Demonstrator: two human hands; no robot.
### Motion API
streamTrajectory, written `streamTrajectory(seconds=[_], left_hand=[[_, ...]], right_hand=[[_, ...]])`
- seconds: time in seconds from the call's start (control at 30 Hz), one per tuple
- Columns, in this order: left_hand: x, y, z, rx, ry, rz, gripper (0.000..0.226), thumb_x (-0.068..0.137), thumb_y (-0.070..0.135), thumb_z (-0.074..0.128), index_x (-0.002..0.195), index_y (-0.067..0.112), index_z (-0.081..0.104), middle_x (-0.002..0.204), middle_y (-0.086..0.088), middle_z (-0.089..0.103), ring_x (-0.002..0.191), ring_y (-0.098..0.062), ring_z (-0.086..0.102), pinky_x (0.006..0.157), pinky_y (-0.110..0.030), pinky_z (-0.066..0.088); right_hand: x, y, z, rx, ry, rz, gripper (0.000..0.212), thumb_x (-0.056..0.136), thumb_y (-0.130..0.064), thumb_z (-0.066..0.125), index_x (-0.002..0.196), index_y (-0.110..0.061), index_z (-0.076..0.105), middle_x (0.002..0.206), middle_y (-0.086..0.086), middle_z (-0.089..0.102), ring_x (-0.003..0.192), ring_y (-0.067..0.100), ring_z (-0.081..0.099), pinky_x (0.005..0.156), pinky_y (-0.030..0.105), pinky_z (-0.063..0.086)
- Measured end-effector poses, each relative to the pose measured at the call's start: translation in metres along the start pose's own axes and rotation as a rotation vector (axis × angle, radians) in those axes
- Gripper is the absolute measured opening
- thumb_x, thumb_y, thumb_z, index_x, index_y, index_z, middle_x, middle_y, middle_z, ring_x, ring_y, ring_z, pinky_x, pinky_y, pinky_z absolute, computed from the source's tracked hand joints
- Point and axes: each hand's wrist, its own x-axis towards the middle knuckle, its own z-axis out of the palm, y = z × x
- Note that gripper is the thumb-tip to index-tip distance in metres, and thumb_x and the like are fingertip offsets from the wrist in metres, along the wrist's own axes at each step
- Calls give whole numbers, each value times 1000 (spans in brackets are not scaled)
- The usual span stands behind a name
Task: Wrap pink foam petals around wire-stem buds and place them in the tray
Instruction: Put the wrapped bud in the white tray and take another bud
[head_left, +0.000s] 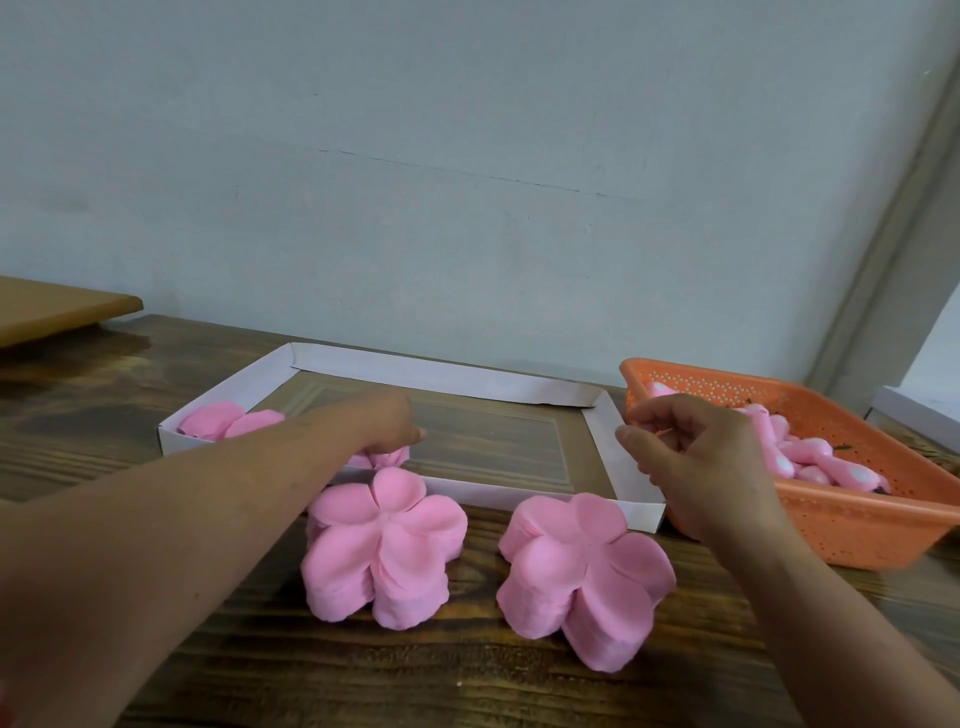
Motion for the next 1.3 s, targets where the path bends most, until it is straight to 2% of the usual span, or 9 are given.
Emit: streamTrajectory(seconds=[0.17,0.27,0.33,0.5,0.63,0.73,0.9,1.07,1.3], left_hand=[[-3,-4,-3,16,-33,-54,25,96,22,48,93,5,67,89,-13,68,69,-22,55,50,-22,37],[-3,-4,-2,-34,-139,-106,30,96,16,48,70,11,62,62,-4,60,41,-14,49,43,-18,38],[0,-4,-1,-27,-153,-111,33,97,18,47,65,14,57,58,-1,56,35,-11,45,40,-19,37],[-3,-4,-1,138,-85,-59,22,95,27,49,84,14,62,64,0,55,58,-18,52,43,-21,36],[-3,-2,2,235,-3,-16,29,92,35,53,100,10,64,96,-11,65,81,-24,52,62,-26,38],[-2,-1,4,257,2,-2,26,92,36,51,101,13,60,107,-10,65,84,-25,51,69,-27,40],[-2,-2,5,249,28,-1,25,92,39,47,91,16,56,99,-8,62,84,-24,53,67,-28,39],[-6,1,5,239,46,11,44,95,49,43,113,12,58,118,-9,61,106,-26,56,73,-29,38],[-11,2,4,260,74,40,19,93,38,50,99,20,52,113,-6,62,95,-24,53,71,-29,38]], right_hand=[[0,1,1,5,4,6,20,78,-10,71,75,-28,62,56,-6,63,50,10,58,53,28,51],[1,2,0,11,11,12,18,78,-10,71,76,-26,64,59,-3,63,53,14,56,58,32,50],[2,3,0,14,6,17,13,78,-11,71,79,-22,65,61,1,63,56,17,57,59,32,50],[2,4,0,18,0,21,10,79,-11,71,83,-19,66,62,1,64,57,18,57,59,33,50],[2,4,0,10,9,15,13,78,-11,72,80,-23,65,63,1,65,58,19,59,58,30,50],[2,4,0,-1,15,5,19,78,-12,71,76,-28,63,62,0,65,61,21,62,57,27,50],[4,6,0,-15,16,5,12,78,-13,72,80,-23,66,63,-3,65,60,17,61,52,18,46],[5,7,-2,-10,19,5,9,79,-12,71,83,-19,68,66,-3,66,61,17,62,49,8,43],[4,7,-3,-2,24,-27,16,79,-13,71,77,-28,64,65,1,67,58,18,60,48,12,43]])
